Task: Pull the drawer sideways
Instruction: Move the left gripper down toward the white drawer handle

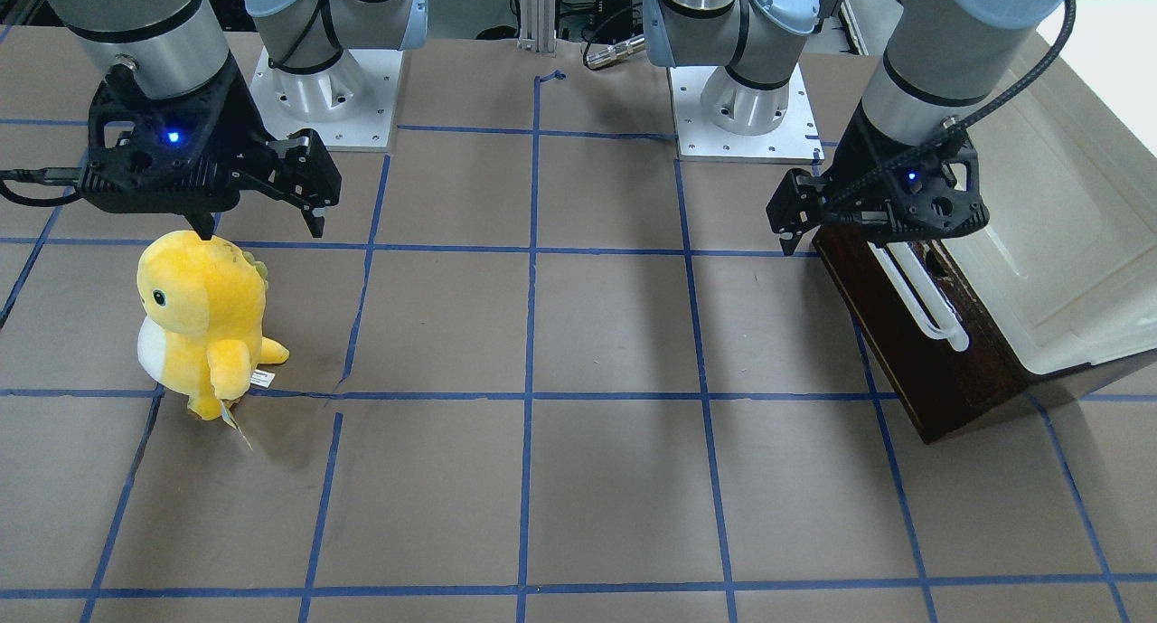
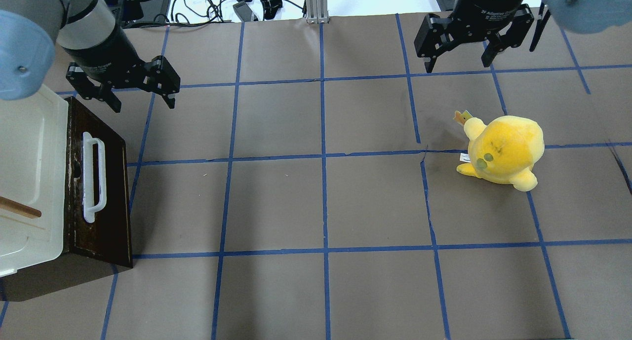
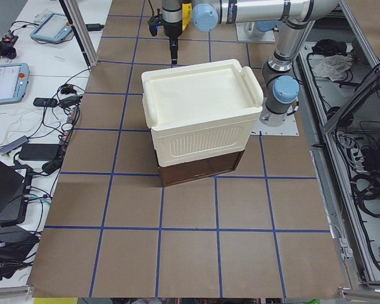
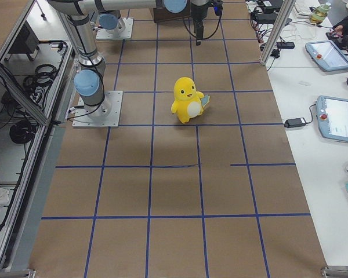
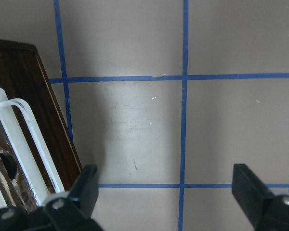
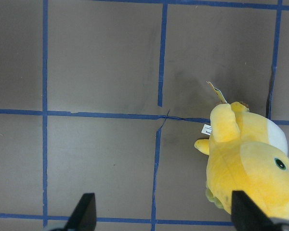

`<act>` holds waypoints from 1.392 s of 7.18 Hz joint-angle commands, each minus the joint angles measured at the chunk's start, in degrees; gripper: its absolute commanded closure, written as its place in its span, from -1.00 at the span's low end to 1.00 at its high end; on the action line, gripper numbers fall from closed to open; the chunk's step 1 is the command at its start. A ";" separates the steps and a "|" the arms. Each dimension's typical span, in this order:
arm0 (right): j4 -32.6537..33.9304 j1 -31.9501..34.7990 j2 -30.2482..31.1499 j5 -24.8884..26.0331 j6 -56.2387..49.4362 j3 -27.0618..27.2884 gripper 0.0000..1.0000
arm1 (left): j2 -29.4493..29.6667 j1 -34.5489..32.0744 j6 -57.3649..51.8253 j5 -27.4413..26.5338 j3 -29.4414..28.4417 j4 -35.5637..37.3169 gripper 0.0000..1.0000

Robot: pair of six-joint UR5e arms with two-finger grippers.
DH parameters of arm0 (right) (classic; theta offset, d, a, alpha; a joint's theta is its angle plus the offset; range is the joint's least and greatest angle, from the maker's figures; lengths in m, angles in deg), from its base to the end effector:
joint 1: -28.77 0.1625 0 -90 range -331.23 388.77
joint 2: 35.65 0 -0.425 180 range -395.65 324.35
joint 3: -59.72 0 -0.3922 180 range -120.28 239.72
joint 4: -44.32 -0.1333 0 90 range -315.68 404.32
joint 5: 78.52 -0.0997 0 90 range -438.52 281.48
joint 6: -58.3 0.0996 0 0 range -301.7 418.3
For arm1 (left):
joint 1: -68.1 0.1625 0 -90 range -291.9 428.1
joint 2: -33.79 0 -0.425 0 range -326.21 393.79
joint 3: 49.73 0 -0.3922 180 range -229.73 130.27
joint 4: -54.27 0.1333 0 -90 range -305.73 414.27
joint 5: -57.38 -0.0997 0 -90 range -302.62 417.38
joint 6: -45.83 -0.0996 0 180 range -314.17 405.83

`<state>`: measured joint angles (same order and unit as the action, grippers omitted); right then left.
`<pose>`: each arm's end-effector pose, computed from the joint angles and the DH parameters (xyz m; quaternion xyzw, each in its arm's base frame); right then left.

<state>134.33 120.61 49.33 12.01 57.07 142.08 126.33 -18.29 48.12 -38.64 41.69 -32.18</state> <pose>0.1494 -0.5286 0.5089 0.0267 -0.9994 0.0230 0.0045 -0.0906 -0.5158 0.4602 -0.0512 0.9973 0.0042 0.0525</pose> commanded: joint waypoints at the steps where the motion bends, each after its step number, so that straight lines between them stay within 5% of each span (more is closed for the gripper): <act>1: 0.00 0.00 0.00 -0.01 0.00 0.00 -1.00 | 3.33 -4.80 7.69 -15.60 1.39 1.98 -1.00; 3: 0.00 0.00 0.00 -0.01 0.00 0.00 -1.00 | 7.46 -5.89 12.54 -17.17 5.07 8.89 -1.00; 5: 0.00 0.00 0.00 -0.01 0.00 0.00 -1.00 | 10.37 -6.06 19.14 -27.30 6.67 8.93 -1.00; 10: 0.00 0.00 0.00 -0.01 0.00 0.00 -1.00 | 17.58 -5.80 23.46 -37.55 7.73 8.58 -1.00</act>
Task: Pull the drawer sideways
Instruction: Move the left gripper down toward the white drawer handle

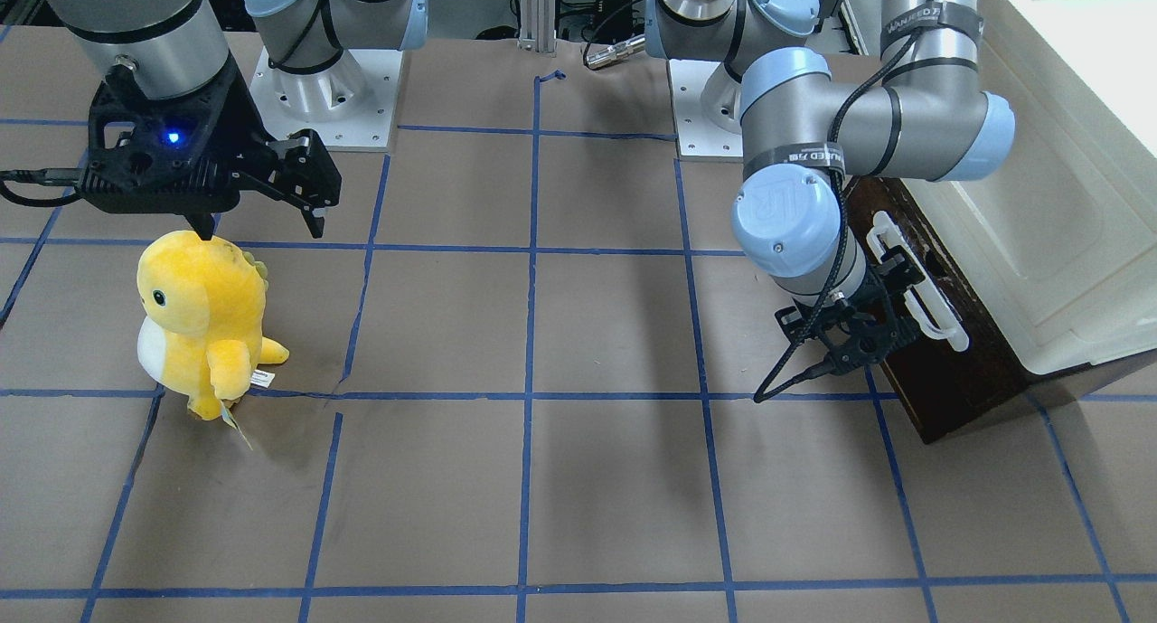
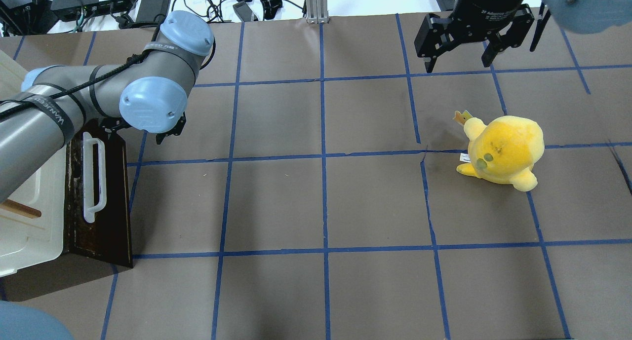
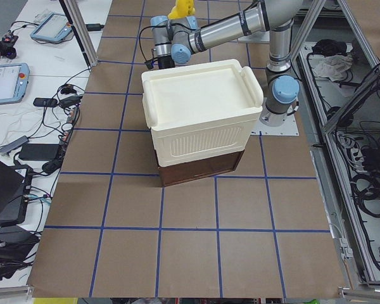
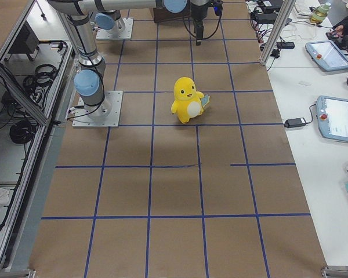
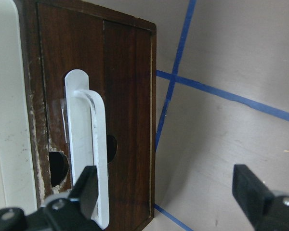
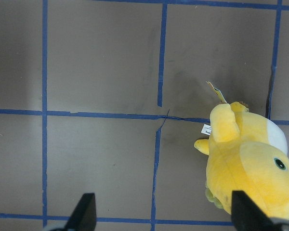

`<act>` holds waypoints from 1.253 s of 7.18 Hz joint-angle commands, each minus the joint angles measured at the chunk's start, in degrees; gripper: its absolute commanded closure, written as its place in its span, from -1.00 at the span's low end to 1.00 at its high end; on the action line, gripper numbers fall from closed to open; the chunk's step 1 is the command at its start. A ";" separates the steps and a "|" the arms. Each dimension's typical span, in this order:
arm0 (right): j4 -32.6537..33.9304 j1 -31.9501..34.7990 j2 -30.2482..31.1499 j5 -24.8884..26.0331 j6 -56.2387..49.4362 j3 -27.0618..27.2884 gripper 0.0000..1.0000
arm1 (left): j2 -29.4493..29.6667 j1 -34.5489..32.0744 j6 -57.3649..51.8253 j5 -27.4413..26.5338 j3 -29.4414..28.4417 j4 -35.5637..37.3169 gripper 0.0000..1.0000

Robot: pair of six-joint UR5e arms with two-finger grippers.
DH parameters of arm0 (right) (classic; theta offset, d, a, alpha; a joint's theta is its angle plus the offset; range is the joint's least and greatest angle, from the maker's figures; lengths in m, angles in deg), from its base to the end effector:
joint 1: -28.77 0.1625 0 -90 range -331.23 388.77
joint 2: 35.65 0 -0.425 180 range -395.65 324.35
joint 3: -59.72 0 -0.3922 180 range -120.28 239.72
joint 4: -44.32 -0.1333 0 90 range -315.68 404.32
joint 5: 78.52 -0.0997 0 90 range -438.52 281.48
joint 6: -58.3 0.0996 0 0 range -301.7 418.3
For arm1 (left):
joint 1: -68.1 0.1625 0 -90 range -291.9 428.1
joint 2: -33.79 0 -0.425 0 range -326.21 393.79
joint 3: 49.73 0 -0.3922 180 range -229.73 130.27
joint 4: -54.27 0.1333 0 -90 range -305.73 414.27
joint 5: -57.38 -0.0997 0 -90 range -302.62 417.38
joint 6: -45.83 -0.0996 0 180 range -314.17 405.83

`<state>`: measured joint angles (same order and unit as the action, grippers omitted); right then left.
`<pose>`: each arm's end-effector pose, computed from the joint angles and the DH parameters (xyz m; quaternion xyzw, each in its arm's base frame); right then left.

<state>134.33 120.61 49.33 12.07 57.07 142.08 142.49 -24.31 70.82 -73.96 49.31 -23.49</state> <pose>0.1493 -0.5286 0.5089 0.0267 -0.9994 0.0230 0.0050 -0.0910 -0.5561 0.2838 -0.1348 0.9185 0.0397 0.3697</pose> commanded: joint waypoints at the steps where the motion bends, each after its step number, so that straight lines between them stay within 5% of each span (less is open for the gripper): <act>1: 0.00 0.00 0.00 0.02 0.00 0.00 -1.00 | 1.95 0.30 2.33 -4.34 0.11 -0.11 -1.00; 6: 0.00 0.00 0.00 -0.06 0.00 0.00 -1.00 | 3.19 2.23 6.91 -7.08 0.98 -1.17 -1.00; 9: 0.00 0.00 0.00 -0.06 0.00 0.00 -1.00 | 3.19 2.67 9.37 -7.00 2.30 -2.04 -0.58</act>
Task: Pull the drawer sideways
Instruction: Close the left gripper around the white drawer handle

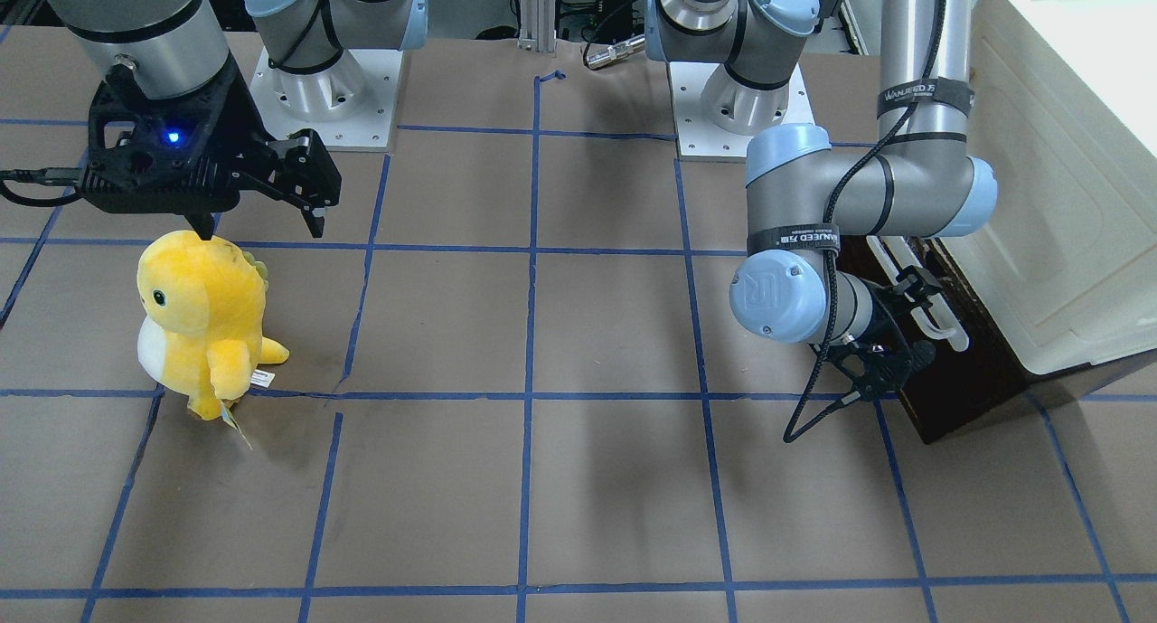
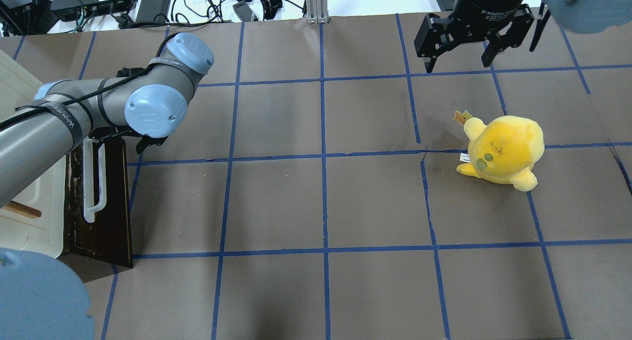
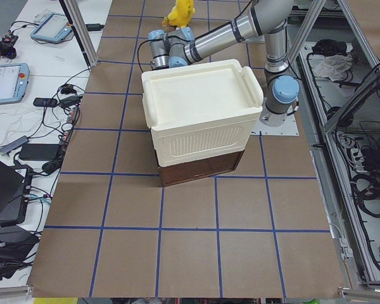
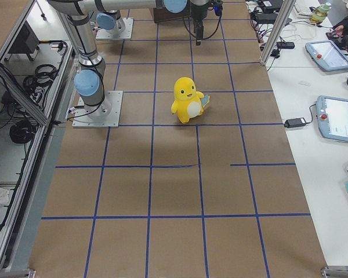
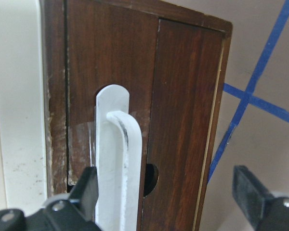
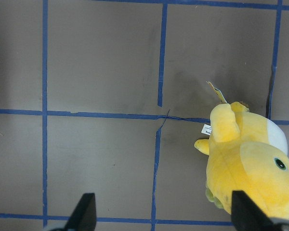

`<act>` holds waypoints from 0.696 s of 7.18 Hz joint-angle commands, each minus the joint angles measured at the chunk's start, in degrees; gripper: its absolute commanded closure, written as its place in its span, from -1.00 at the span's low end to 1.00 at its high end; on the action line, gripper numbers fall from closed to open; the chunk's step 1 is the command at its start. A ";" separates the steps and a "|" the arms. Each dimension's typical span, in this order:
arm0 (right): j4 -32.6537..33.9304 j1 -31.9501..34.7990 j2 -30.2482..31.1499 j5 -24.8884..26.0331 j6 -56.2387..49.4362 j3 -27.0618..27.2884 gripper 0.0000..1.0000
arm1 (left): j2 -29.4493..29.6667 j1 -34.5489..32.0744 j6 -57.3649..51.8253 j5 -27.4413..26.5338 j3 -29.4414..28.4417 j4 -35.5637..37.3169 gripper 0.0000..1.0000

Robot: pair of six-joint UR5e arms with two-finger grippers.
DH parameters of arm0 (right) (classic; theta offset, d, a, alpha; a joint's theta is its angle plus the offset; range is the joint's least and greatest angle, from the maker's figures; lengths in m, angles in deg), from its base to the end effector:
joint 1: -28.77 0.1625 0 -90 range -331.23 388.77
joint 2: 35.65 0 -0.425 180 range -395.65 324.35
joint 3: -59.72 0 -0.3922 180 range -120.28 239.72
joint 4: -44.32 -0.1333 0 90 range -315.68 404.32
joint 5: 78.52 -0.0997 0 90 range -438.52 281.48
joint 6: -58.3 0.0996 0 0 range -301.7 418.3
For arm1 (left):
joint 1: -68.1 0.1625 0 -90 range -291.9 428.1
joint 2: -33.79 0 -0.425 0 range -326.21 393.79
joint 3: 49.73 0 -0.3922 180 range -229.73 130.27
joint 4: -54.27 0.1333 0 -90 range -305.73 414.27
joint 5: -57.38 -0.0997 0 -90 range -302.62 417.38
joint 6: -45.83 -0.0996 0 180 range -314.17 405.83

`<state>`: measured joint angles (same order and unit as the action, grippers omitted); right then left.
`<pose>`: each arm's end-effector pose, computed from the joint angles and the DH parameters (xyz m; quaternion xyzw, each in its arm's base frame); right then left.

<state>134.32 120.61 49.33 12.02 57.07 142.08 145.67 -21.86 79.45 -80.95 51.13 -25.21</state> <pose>0.1494 -0.5286 0.5089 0.0267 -0.9994 0.0229 0.0046 -0.0585 -0.5556 0.2458 -0.1837 0.8798 0.0523 0.4354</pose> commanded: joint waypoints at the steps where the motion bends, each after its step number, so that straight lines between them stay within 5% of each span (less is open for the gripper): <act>1: 0.00 0.00 0.00 0.07 0.00 0.00 -1.00 | -0.08 0.23 1.45 0.08 0.74 -1.19 -0.52; 5: 0.00 0.00 0.00 0.07 0.00 0.00 -1.00 | -0.61 0.58 3.39 0.08 1.18 -3.13 -0.42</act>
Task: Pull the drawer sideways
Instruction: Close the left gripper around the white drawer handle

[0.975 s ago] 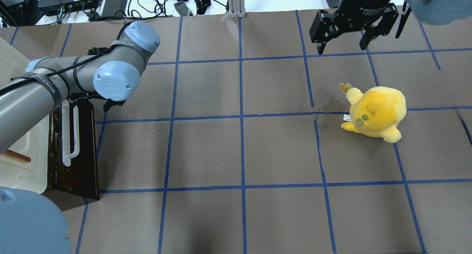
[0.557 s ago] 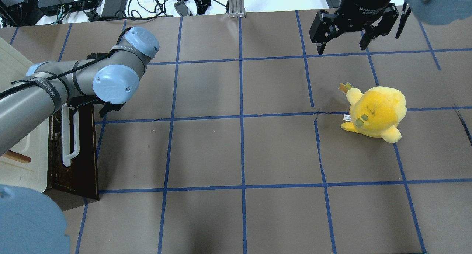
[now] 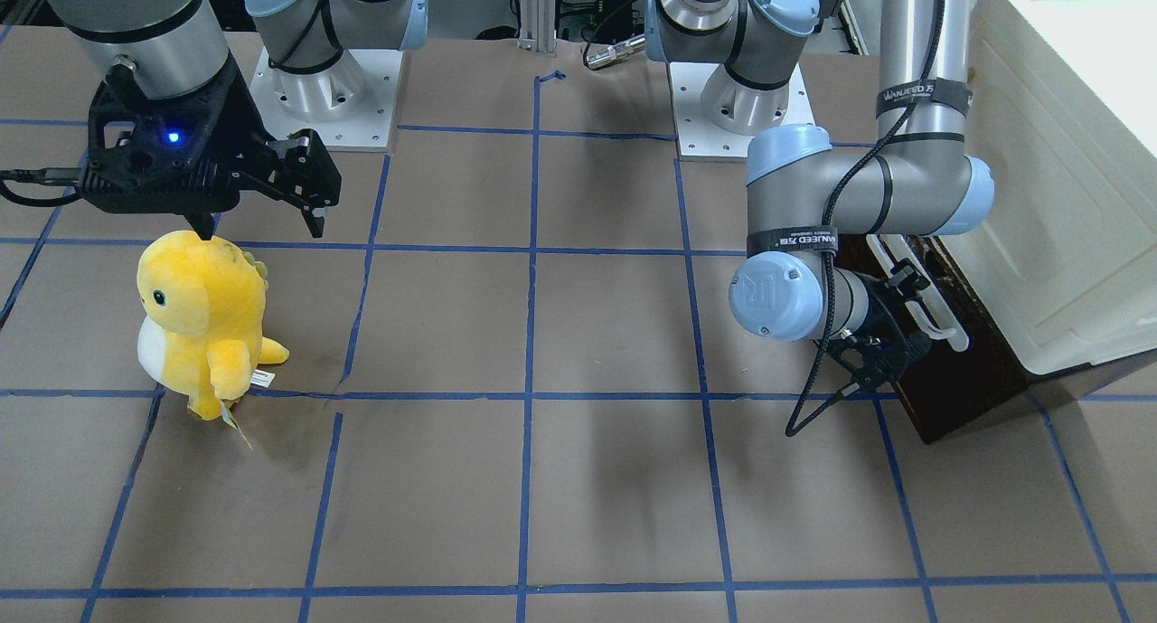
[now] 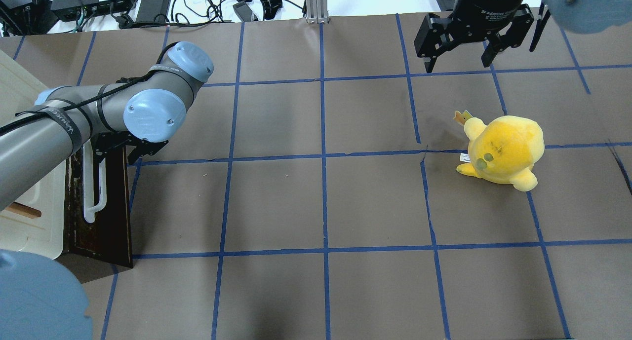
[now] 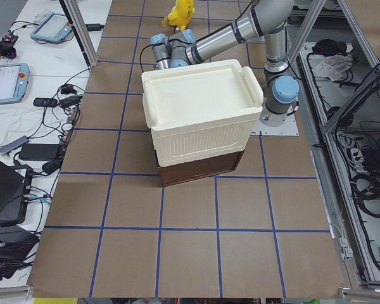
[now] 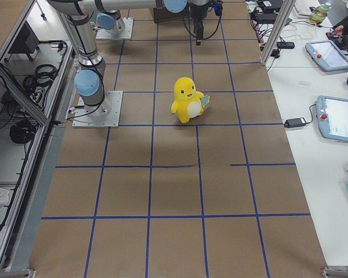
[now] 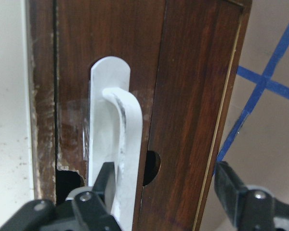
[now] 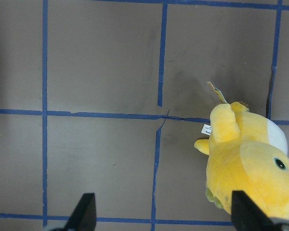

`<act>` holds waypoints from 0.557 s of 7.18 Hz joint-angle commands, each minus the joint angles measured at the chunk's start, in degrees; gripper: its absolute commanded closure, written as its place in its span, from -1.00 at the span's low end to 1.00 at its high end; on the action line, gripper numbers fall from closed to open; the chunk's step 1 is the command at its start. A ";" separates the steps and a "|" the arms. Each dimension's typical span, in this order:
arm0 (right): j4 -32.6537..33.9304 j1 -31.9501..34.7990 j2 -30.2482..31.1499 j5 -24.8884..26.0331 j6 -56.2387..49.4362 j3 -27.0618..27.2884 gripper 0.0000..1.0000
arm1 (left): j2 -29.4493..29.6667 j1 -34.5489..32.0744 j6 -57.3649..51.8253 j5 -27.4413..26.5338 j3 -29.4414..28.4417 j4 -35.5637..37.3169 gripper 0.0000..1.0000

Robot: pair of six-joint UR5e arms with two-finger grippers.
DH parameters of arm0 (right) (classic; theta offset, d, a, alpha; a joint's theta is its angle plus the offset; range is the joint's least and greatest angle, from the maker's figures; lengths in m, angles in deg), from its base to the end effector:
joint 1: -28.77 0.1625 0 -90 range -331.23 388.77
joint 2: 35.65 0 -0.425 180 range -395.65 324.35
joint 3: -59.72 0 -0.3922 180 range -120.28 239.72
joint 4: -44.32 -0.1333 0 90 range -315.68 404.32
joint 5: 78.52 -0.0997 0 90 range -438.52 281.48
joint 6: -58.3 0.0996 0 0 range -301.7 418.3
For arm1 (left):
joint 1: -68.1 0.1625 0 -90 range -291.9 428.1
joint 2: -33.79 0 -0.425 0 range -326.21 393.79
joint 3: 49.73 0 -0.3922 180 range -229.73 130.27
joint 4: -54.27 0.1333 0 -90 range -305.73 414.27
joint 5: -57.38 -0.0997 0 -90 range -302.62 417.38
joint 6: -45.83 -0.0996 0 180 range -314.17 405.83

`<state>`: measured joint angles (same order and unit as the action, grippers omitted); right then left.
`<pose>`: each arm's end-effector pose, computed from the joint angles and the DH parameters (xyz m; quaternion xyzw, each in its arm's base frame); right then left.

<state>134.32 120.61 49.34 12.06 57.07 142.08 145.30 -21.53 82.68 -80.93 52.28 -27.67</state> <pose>0.1493 -0.5285 0.5090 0.0267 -0.9994 0.0230 0.0049 -0.0554 -0.5447 0.2386 -0.1986 0.8723 0.0660 0.4420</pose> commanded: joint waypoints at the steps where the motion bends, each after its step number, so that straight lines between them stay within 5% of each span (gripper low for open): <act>1: 0.00 0.00 0.00 -0.06 0.00 0.00 -1.00 | -0.50 1.21 1.02 0.67 0.03 -1.72 -0.43; 4: 0.00 0.00 0.00 0.03 0.00 0.00 -1.00 | -0.06 1.40 2.62 0.94 -0.23 -2.26 -0.43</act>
<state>134.33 120.61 49.34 12.06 57.07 142.08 145.14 -20.21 85.06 -80.07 52.12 -29.81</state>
